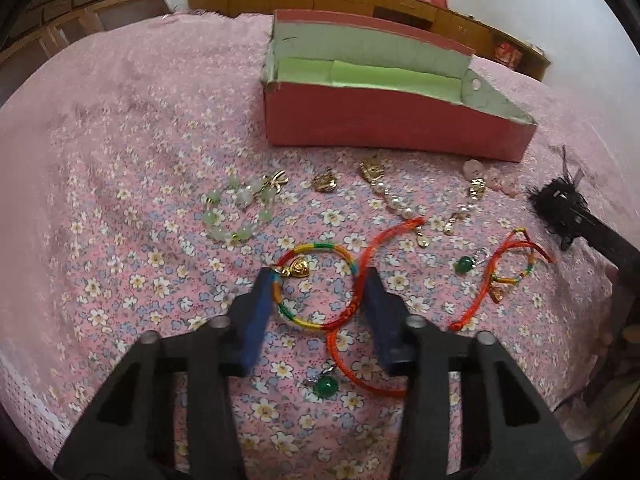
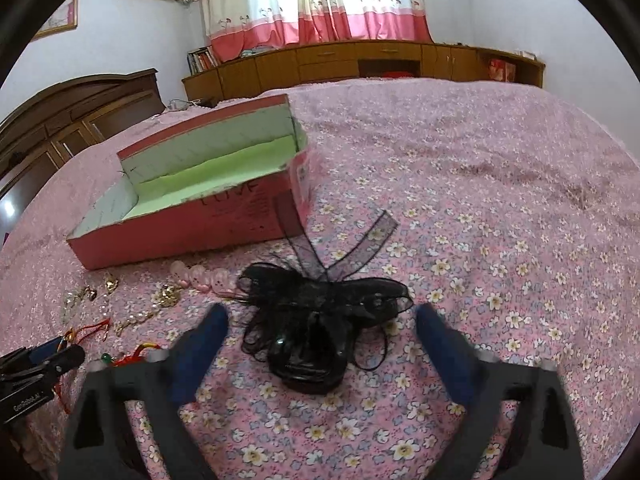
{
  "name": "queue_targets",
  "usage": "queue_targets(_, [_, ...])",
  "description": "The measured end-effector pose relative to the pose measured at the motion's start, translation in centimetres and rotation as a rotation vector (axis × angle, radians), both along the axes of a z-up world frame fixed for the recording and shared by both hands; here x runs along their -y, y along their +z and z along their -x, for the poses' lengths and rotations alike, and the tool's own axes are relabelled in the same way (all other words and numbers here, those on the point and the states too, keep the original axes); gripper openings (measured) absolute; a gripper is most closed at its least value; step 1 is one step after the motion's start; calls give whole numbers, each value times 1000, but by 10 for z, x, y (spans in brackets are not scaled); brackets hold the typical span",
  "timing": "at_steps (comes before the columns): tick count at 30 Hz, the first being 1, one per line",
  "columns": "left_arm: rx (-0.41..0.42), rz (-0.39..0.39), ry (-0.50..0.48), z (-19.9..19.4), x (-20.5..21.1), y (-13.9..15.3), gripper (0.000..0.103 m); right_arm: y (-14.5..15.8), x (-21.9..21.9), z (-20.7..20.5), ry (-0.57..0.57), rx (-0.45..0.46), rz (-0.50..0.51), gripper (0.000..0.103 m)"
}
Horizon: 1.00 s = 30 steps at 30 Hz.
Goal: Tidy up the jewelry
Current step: 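Grasp the rainbow string bracelet with the left tool while the right tool grasps the black ribbon clip, then lift and carry the bracelet and black clip over the open box with both tools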
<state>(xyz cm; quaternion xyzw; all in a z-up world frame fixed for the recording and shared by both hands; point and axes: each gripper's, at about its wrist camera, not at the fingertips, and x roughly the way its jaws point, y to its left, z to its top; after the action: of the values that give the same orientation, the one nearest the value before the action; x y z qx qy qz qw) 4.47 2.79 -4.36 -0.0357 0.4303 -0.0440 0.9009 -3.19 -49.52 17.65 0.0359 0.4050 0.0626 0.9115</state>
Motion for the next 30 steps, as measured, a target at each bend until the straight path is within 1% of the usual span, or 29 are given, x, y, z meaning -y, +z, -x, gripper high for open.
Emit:
queue_targets(1, [1, -3, -10, 0, 1, 2, 26, -2, 2, -1, -5, -11, -4, 70])
queue_targets(2, [4, -3, -20, 0, 2, 3, 20, -3, 4, -2, -7, -25, -10, 64])
queue_targets(3, [10, 1, -28, 0, 3, 4, 17, -4, 6, -2, -4, -30, -24, 63])
queue_targets(4, [14, 6, -35, 1, 3, 6, 16, -4, 7, -1, -2, -29, -30, 59])
queue_targets(5, [16, 11, -38, 1, 4, 7, 13, -4, 7, 0, 4, -26, -32, 52])
queue_targets(7, [19, 26, -41, 2, 3, 11, 11, -2, 6, 2, 13, -20, -27, 45])
queue_targets(8, [22, 38, -42, 3, 2, 12, 11, -1, 5, 4, 18, -16, -26, 38])
queue_targets(11, [41, 60, -43, 8, -2, 21, 10, 5, 4, 7, 23, -1, -27, 37])
queue_targets(13, [55, 60, -52, 12, -4, 26, 9, 9, 5, 9, 27, 8, -33, 37])
queue_targets(21, [125, 71, -74, 11, -2, 60, 9, 40, 9, 16, 38, 91, -54, 37])
queue_targets(30, [195, 58, -94, -4, 14, 88, 9, 75, 5, 22, 53, 188, -81, 37])
